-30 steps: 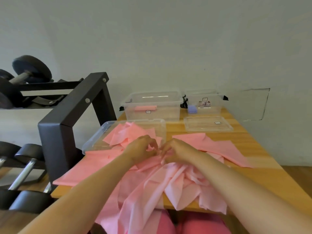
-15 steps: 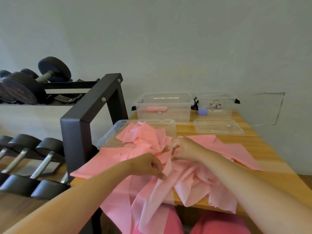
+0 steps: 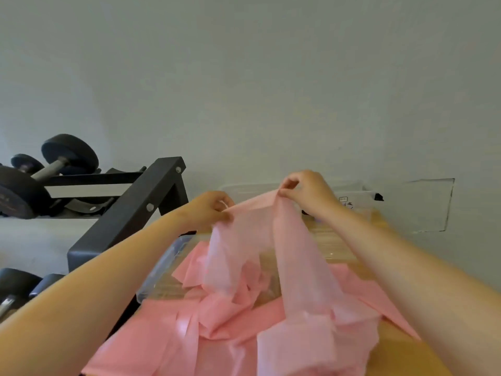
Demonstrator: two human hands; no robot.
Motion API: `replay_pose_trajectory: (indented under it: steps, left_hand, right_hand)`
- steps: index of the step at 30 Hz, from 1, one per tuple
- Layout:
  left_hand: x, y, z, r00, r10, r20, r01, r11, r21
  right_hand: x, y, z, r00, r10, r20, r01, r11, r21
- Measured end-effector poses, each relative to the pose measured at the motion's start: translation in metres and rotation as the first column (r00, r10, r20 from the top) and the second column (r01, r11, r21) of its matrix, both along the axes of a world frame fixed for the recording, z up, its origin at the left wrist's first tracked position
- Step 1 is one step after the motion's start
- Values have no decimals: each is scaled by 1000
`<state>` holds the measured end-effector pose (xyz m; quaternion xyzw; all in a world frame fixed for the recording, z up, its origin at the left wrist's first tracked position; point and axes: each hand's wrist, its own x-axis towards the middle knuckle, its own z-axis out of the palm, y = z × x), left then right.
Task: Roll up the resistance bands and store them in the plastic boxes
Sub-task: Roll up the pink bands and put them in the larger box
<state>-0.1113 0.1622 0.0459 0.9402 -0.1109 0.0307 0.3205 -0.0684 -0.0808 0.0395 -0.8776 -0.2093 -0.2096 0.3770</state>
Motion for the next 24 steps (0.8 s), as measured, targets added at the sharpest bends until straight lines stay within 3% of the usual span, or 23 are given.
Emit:
replay_pose_trajectory:
  steps: [9,14,19,24]
  left_hand:
    - [66,1,64,953,114,281,-88,991,-105]
    - [83,-3,22,999,41,-19,-35,969,243]
    - [75,-32,-49,984,-83,-155,119,963,240]
    - [59,-63,-106,918,-192,-347,292,919,263]
  right_hand:
    - [68,-29,68,980,-179,85,165,974,158]
    - [61,-26,21,952,29,-304,-41,999,-31]
    - [44,-36,-49,840,7,-542,-184,944,-274]
    - [32,-49,-115,749,-57,-660,-270,883,-383]
